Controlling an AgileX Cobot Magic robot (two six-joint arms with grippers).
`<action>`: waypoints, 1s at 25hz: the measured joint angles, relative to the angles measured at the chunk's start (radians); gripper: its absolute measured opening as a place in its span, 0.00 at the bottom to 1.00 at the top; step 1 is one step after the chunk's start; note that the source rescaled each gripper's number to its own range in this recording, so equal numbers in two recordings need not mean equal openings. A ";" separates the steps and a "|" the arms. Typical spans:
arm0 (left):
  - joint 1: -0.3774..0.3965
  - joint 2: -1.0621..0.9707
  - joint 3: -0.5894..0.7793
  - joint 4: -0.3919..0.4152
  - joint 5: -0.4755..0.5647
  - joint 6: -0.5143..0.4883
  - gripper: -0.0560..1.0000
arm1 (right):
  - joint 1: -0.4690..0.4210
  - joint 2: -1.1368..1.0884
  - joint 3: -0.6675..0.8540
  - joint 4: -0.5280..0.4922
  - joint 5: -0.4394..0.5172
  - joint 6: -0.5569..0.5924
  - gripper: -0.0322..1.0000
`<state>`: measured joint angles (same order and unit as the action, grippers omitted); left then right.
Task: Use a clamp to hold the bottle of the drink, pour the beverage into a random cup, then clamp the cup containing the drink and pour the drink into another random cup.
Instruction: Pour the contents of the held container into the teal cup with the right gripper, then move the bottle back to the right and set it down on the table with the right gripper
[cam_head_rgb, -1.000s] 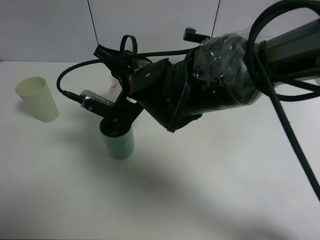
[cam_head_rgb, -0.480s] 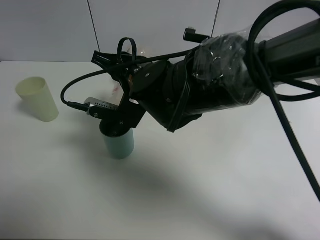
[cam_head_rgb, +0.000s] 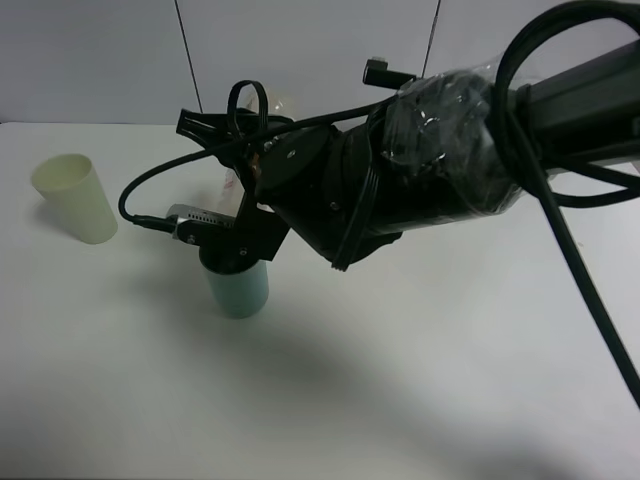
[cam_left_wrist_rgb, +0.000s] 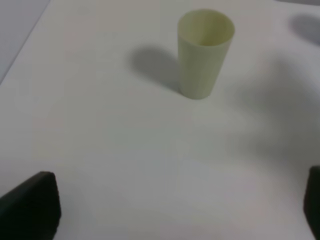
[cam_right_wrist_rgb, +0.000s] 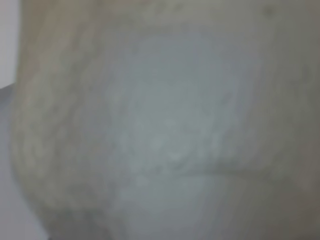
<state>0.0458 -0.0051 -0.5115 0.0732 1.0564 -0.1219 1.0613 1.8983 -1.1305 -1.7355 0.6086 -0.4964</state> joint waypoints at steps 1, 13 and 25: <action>0.000 0.000 0.000 0.000 0.000 0.000 0.93 | 0.000 0.000 0.000 0.000 0.002 0.036 0.03; 0.000 0.000 0.000 0.000 0.000 0.000 0.93 | 0.001 0.000 -0.088 0.101 0.023 0.702 0.03; 0.000 0.000 0.000 0.000 0.000 0.000 0.93 | -0.014 0.000 -0.090 0.394 0.022 0.913 0.03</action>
<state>0.0458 -0.0051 -0.5115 0.0732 1.0564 -0.1219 1.0476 1.8983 -1.2206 -1.3410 0.6308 0.4165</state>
